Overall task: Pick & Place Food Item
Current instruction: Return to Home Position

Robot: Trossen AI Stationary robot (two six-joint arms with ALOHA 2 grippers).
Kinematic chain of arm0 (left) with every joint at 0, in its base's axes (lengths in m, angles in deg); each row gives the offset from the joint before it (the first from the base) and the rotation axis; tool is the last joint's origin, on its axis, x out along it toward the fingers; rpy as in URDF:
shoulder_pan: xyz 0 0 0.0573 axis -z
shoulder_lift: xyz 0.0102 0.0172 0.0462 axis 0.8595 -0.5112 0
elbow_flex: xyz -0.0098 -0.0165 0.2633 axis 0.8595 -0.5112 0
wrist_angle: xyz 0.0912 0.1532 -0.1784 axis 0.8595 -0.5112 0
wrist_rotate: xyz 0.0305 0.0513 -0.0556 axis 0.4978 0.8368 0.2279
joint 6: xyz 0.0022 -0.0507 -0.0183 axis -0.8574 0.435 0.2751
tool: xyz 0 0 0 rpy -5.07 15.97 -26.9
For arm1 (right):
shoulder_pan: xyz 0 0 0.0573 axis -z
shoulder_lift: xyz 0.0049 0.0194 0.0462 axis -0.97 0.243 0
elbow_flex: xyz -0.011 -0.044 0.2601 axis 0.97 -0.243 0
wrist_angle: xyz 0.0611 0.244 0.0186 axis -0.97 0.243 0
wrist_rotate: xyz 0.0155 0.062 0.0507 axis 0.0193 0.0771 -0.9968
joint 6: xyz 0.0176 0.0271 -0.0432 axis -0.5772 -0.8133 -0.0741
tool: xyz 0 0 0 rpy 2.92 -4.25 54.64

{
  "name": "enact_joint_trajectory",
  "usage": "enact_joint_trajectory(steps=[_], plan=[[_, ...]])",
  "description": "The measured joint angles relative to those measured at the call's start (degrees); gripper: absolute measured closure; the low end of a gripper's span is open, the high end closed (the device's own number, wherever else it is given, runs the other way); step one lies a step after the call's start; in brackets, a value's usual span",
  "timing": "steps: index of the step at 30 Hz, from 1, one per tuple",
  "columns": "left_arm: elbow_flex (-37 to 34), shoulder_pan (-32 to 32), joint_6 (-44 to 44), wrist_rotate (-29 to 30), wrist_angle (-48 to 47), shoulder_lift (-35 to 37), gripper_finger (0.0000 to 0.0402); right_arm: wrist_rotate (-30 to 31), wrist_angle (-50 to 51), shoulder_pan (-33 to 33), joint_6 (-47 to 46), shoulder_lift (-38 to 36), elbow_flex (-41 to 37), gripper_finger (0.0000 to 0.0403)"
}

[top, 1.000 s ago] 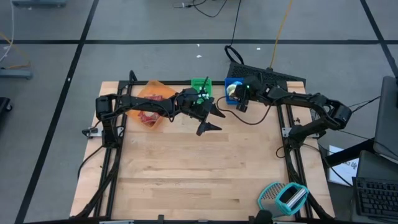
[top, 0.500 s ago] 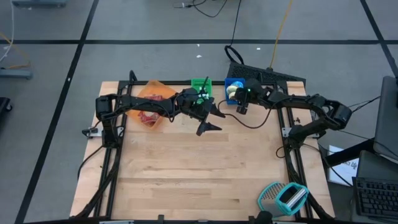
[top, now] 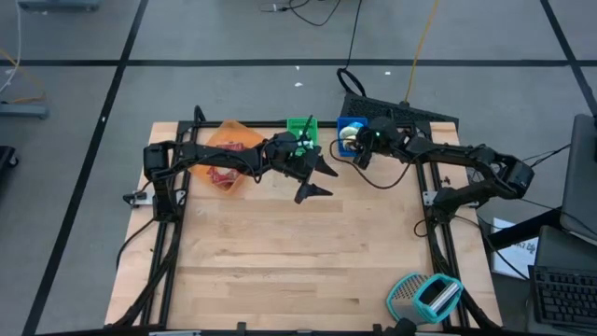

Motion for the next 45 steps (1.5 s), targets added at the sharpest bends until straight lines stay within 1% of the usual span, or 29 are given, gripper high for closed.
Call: enact_joint_trajectory(steps=[7, 13, 16, 21, 22, 24, 26, 28, 31, 34, 36, 38, 42, 43, 45], plan=[[0.00, 0.02, 0.02, 0.00, 0.00, 0.00, 0.0079, 0.00, -0.35, 0.00, -0.18, -3.93, 0.00, 0.0155], [0.00, 0.02, 0.09, 0.00, 0.02, 0.00, 0.0083, 0.00, 0.46, 0.00, -2.35, -10.61, 0.00, 0.0149], [0.00, 0.02, 0.09, 0.00, 0.04, 0.00, 0.0088, -0.21, 1.30, -0.02, -5.96, -15.14, 0.00, 0.0149], [0.00, 0.00, -1.54, 0.00, 0.08, 0.00, 0.0091, -0.25, 1.60, -0.02, -16.45, -22.27, 0.04, 0.0150], [0.00, -0.11, -0.96, 0.00, 0.10, 0.00, 0.0090, -0.25, 2.28, -0.02, -18.86, -23.68, 0.04, 0.0150], [0.02, -0.60, 3.05, -0.25, 0.06, 0.71, 0.0087, -0.29, 4.17, -0.02, -22.22, -26.04, 0.09, 0.0151], [0.02, -1.79, 8.10, -1.31, -1.65, 2.87, 0.0083, -0.78, 9.55, -0.02, -23.75, -28.48, 0.11, 0.0151], [0.17, -3.59, 9.44, -2.83, -6.79, 6.50, 0.0080, -1.90, 14.71, -0.01, -23.94, -30.52, 0.09, 0.0151], [0.22, -6.34, 6.21, -2.82, -19.62, 11.41, 0.0078, -2.44, 19.21, -0.04, -23.55, -33.09, 0.09, 0.0151], [0.15, -8.83, 3.13, -2.51, -33.13, 15.18, 0.0078, -4.86, 21.73, 0.00, -23.18, -34.74, 0.08, 0.0152], [-0.45, -9.68, 1.91, -2.46, -37.43, 17.47, 0.0078, -7.79, 23.14, -0.01, -23.05, -35.96, 0.07, 0.0151], [-2.95, -9.37, -0.50, -2.85, -37.00, 20.07, 0.0077, -11.08, 24.97, -0.03, -22.73, -37.55, 0.07, 0.0151], [-11.89, -7.90, -0.36, -4.33, -27.71, 27.79, 0.0077, -18.95, 25.36, -0.45, -20.62, -42.27, -1.53, 0.0151], [-14.53, -7.64, 0.01, -4.12, -25.51, 30.15, 0.0077, -19.72, 25.43, -0.73, -19.95, -43.69, -2.10, 0.0151], [-19.79, -7.39, -0.75, -3.35, -23.75, 34.94, 0.0078, -19.17, 25.51, -0.92, -19.74, -46.69, -3.13, 0.0152]])
